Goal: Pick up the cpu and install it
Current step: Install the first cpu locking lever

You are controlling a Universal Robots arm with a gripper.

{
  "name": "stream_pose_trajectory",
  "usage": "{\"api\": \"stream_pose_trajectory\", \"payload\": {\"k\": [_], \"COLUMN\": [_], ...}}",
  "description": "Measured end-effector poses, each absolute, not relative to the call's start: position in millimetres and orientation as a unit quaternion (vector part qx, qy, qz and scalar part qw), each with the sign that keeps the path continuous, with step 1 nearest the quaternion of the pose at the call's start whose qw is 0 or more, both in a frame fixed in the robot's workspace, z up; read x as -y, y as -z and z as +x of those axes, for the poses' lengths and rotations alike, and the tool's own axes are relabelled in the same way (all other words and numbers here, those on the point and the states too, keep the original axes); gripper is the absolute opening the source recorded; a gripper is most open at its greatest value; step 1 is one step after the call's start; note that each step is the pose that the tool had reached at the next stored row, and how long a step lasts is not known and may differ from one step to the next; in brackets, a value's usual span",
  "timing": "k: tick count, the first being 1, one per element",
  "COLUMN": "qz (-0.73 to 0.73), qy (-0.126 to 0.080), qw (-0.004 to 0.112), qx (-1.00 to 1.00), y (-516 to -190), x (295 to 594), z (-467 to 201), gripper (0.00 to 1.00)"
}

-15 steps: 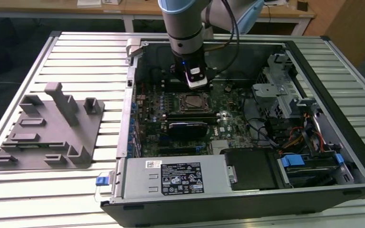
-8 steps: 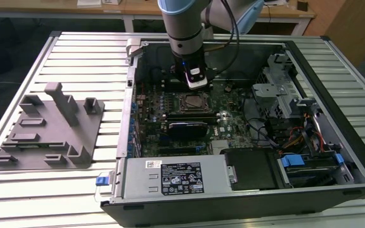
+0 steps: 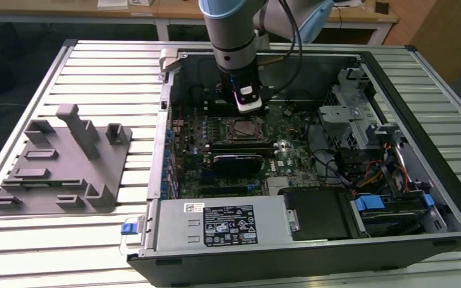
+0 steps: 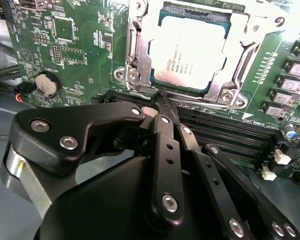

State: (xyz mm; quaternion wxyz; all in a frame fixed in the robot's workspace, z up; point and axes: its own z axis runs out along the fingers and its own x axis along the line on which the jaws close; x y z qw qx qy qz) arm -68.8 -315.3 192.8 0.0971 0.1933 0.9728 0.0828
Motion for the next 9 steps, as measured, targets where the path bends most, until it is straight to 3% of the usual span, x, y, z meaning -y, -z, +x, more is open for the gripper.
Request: {"api": "stream_pose_trajectory", "payload": {"k": [9], "qz": [0.194], "qy": [-0.082], "qw": [0.099], "qx": [-0.973], "y": [-191.4], "x": [315.4], "z": [-68.8], "gripper": [0.11]}}
